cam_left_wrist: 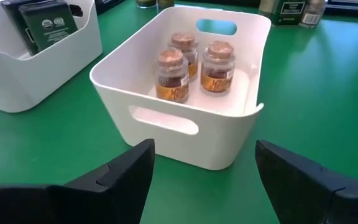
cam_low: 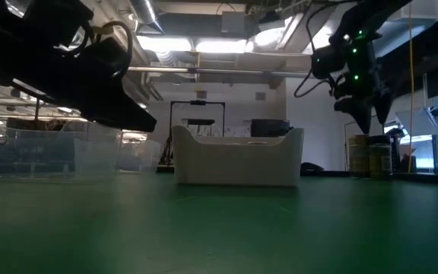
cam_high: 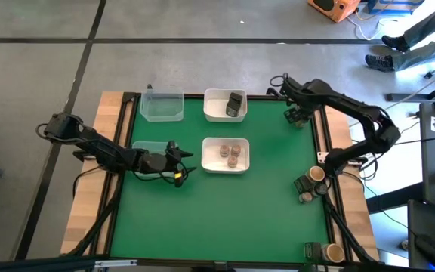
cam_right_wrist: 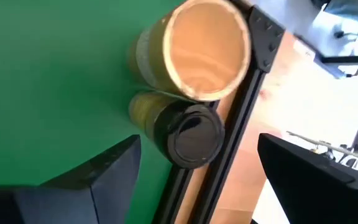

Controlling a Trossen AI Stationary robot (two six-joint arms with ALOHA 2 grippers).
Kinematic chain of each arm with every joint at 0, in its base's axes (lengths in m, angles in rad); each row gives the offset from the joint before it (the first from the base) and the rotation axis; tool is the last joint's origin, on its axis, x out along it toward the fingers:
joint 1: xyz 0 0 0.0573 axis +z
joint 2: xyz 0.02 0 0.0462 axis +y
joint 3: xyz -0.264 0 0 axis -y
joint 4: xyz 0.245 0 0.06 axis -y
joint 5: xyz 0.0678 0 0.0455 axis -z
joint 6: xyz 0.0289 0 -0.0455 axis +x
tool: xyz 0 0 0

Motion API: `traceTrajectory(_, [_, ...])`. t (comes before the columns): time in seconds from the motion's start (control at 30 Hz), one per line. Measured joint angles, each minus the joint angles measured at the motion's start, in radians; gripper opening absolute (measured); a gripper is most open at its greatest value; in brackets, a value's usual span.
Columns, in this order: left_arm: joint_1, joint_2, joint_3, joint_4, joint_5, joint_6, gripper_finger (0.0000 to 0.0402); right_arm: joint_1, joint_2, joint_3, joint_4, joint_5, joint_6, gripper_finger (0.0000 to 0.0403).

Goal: Sort spices by type
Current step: Move the top green seasoning bottle to the center of the table

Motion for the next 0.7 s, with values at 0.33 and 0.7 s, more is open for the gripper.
traceTrajectory(0.33, [-0.001,-0.001,0.002,-0.015,-0.001,0.008,0.0269,-0.03,0.039,0.0,0.008,-0.019,-0.003,0.0321])
traceTrajectory(0.7, [0.001,-0.001,0.001,-0.021,0.001,0.038,0.0269,-0.057,0.039,-0.098,0.104,-0.061,0.004,0.0321])
